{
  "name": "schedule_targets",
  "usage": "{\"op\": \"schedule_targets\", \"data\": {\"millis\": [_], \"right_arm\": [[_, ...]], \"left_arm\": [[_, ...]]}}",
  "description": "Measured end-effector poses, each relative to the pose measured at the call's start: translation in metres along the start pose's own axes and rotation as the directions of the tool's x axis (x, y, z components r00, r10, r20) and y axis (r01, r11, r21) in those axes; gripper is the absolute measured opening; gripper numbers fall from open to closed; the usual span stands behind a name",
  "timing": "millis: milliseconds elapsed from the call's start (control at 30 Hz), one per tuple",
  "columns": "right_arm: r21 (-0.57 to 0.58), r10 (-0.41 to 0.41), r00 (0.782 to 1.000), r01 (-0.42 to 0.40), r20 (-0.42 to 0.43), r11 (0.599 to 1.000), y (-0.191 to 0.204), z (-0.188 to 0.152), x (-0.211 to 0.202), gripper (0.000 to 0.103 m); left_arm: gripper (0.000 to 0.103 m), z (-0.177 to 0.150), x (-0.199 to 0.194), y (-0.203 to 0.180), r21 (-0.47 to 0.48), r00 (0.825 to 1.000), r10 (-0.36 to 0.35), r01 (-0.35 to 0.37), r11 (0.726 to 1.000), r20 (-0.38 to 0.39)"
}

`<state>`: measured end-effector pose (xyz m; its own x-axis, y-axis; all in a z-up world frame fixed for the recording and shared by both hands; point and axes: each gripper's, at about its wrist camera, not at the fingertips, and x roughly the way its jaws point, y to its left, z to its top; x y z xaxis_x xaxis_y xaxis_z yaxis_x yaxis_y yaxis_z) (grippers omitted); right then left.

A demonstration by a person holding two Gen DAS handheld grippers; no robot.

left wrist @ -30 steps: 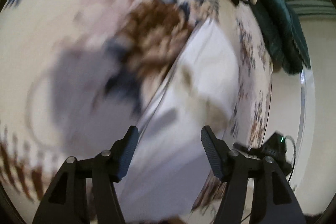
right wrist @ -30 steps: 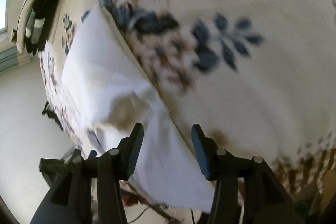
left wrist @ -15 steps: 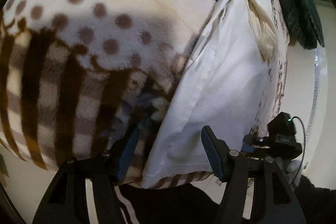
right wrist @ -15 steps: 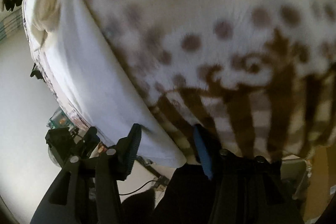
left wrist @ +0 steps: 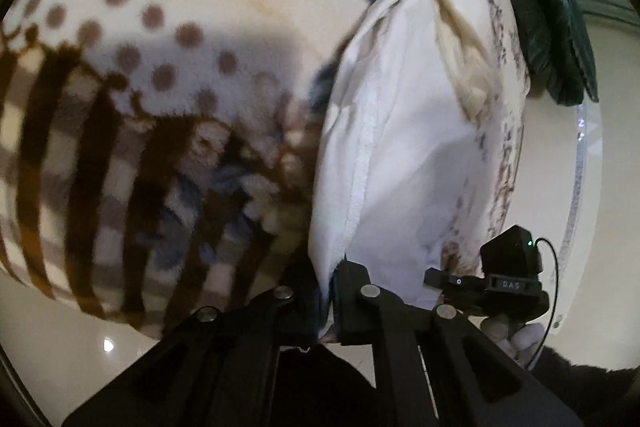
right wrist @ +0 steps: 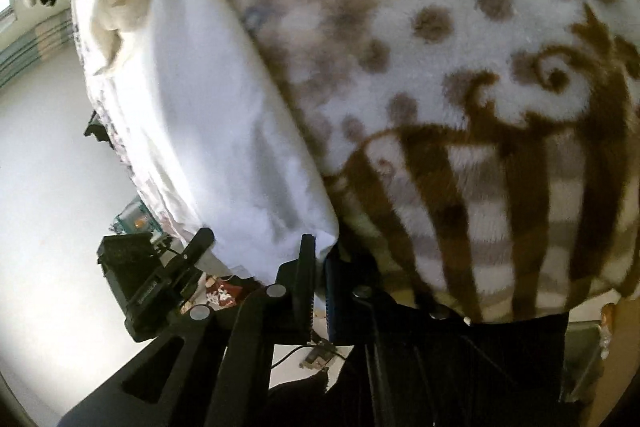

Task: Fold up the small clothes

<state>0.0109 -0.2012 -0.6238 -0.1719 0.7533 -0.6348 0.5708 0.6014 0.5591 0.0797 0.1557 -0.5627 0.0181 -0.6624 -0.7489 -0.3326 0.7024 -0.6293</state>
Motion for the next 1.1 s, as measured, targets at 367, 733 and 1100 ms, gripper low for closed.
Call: {"op": "schedule_targets", "data": {"millis": [367, 733, 1100], "right_arm": [[-0.077, 0.214, 0.966, -0.205, 0.144, 0.976, 0.076, 0.012, -0.073, 0.004], [-0.013, 0.358, 0.872, -0.375, 0.332, 0.927, 0.138, 0.141, -0.124, 0.004], [0.005, 0.368, 0.827, -0.409, 0.424, 0.913, 0.155, 0.223, -0.148, 0.043]], "left_arm": [[0.003, 0.069, -0.056, -0.088, 0.049, 0.965, -0.216, 0.211, 0.976, 0.149], [0.033, 0.220, -0.018, -0.130, 0.048, 0.931, -0.288, 0.284, 0.958, 0.226], [0.065, 0.257, -0.041, -0.114, 0.037, 0.908, -0.251, 0.253, 0.967, 0.337]]}}
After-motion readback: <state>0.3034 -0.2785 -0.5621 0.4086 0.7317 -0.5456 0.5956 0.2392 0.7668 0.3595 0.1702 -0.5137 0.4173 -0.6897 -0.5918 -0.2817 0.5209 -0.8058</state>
